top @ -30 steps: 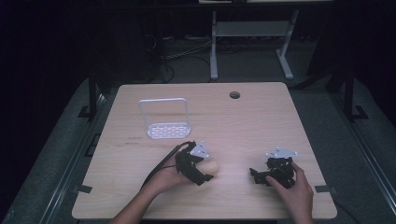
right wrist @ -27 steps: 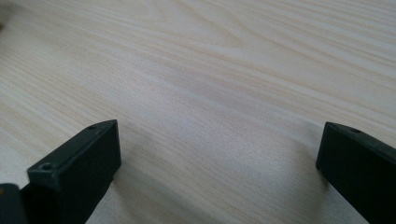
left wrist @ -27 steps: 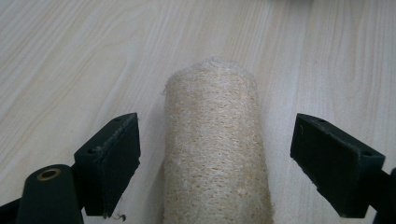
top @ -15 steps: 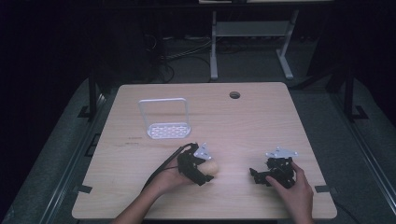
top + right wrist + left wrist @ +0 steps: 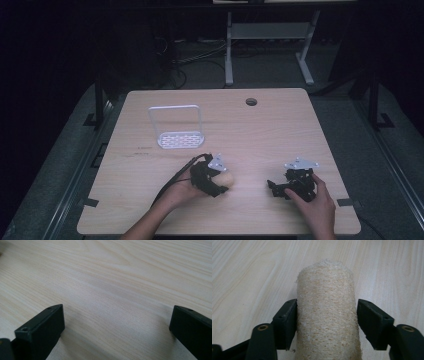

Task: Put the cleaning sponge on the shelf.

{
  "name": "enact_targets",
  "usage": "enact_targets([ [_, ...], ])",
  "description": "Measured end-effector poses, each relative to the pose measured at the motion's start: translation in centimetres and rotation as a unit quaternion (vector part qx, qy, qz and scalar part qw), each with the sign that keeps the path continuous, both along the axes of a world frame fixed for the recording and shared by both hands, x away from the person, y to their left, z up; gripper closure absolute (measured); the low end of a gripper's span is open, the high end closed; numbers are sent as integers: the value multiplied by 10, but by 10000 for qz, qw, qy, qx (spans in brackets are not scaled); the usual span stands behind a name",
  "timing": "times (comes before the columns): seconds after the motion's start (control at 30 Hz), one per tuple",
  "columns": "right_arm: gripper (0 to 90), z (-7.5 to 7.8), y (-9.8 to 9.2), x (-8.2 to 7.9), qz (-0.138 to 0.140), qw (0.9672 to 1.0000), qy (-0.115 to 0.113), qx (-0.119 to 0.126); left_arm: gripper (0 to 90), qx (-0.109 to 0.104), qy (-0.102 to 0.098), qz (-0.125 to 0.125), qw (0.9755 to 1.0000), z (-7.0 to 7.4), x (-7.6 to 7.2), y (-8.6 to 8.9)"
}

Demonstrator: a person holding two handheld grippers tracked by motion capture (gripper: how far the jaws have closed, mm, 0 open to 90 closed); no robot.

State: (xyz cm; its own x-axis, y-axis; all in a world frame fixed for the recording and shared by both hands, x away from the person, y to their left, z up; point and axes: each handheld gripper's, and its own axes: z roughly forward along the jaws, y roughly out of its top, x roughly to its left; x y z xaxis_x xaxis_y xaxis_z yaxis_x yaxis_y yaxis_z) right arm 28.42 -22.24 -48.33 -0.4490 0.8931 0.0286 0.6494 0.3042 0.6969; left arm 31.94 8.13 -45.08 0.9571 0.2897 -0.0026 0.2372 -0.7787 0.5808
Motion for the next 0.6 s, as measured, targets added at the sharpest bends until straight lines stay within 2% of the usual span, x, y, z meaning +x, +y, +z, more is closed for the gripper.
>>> enact_targets([
  [0.43,0,0,0,0,-1,10000,0,0,412,9,48,12,10000,2,0,1],
  [0.6,0,0,0,0,-1,10000,-1,1,413,-102,79,83,9999,3,1,3],
])
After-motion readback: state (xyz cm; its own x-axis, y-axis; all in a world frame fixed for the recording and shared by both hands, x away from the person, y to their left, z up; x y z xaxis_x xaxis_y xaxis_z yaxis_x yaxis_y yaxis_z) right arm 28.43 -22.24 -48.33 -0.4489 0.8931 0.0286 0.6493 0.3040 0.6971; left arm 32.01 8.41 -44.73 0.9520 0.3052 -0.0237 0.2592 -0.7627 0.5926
